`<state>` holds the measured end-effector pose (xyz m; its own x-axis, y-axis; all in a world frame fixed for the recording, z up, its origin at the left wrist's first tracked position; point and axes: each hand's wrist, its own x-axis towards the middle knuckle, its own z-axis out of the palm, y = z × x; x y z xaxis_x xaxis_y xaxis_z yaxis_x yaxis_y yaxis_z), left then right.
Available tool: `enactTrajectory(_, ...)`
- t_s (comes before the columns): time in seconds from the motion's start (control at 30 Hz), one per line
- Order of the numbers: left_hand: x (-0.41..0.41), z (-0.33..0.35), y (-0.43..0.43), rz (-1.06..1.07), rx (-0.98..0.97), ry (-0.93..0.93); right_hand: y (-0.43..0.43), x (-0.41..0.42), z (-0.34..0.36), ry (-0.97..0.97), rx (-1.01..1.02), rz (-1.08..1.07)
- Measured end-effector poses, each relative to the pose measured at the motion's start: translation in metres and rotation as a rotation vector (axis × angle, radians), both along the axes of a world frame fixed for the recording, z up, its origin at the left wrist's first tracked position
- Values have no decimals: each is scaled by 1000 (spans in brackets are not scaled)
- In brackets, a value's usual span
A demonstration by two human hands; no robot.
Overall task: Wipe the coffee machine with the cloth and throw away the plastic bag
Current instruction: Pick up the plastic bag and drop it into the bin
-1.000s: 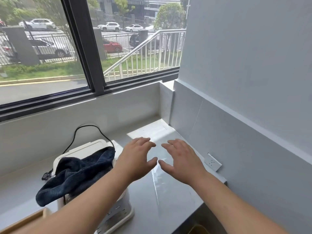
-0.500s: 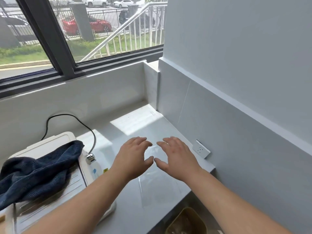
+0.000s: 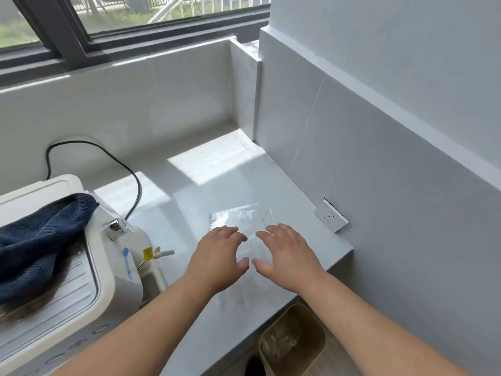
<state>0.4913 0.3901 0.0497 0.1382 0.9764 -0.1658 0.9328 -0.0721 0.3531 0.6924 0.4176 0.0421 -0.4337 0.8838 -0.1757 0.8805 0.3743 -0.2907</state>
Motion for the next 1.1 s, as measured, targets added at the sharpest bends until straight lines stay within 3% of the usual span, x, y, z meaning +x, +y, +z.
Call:
enactTrajectory(0.5, 0, -72, -5, 89, -148, 87, 3, -2, -62, -55, -94, 74)
enactTrajectory(1.1, 2, -78, -2, 124, -32, 109, -5, -1, -75, 0, -20, 85)
